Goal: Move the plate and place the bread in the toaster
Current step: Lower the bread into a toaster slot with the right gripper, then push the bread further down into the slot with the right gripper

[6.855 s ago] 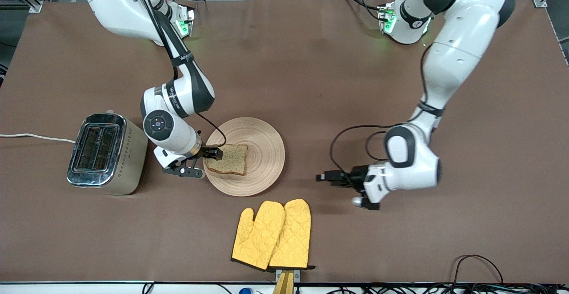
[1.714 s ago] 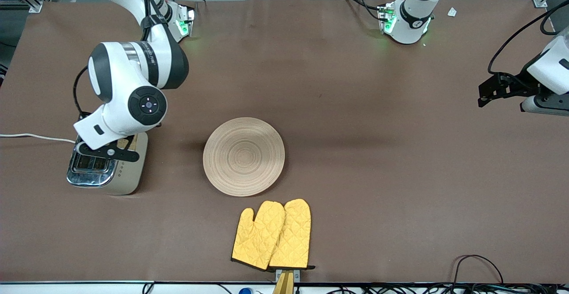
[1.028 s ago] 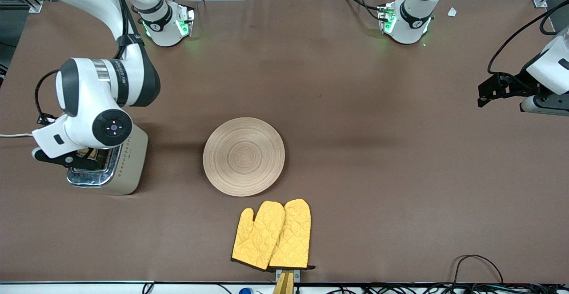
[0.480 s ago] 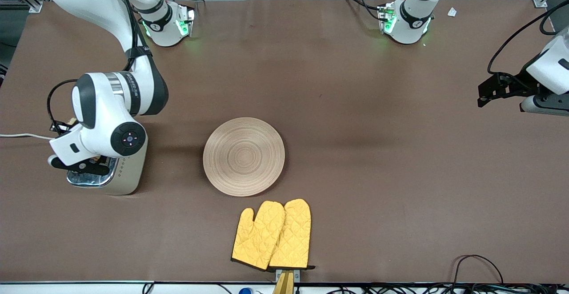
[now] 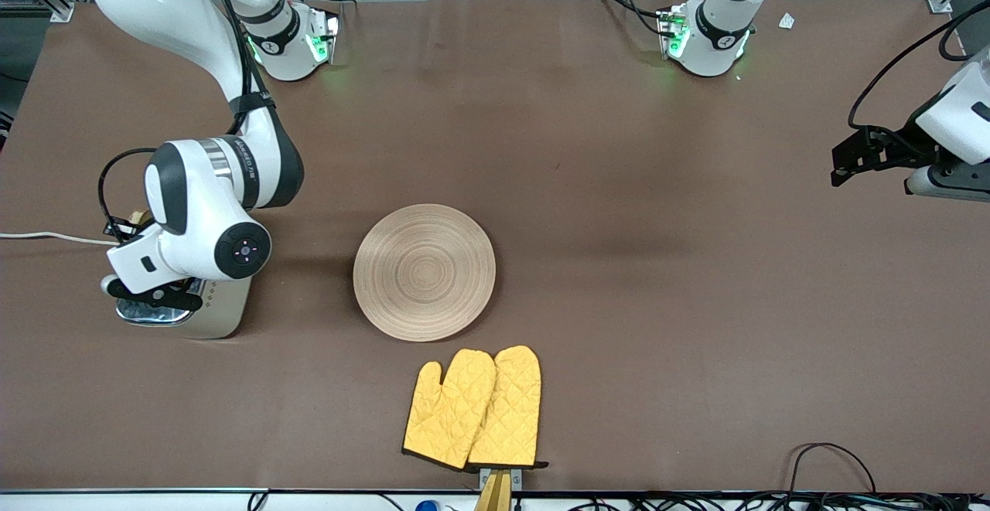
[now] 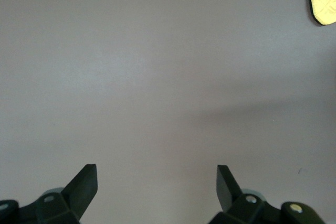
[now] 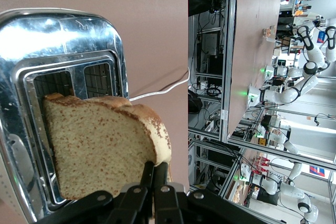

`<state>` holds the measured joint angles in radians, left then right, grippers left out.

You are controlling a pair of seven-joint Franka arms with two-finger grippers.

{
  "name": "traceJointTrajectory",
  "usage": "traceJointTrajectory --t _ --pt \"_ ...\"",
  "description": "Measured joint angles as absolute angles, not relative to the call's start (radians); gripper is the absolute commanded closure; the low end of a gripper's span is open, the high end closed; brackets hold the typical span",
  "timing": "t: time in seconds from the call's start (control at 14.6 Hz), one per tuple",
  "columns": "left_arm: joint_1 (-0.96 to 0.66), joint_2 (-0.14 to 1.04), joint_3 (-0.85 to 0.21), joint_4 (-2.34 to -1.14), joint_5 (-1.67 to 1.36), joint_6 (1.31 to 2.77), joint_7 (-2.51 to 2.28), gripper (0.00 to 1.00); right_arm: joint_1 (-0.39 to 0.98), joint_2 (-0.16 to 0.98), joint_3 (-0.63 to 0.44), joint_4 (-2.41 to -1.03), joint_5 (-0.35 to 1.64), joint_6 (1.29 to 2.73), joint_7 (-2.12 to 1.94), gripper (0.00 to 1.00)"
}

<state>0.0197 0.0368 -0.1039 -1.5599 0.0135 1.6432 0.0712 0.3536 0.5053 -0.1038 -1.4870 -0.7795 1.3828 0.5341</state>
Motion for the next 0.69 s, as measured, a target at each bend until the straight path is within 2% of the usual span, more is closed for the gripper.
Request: traceJointTrajectory --t 0.69 --pt "0.019 0.037 -0.104 -1.560 0.014 1.644 0.071 0.00 0.355 0.543 -0.105 -1.488 -0.783 1.395 0.549 0.99"
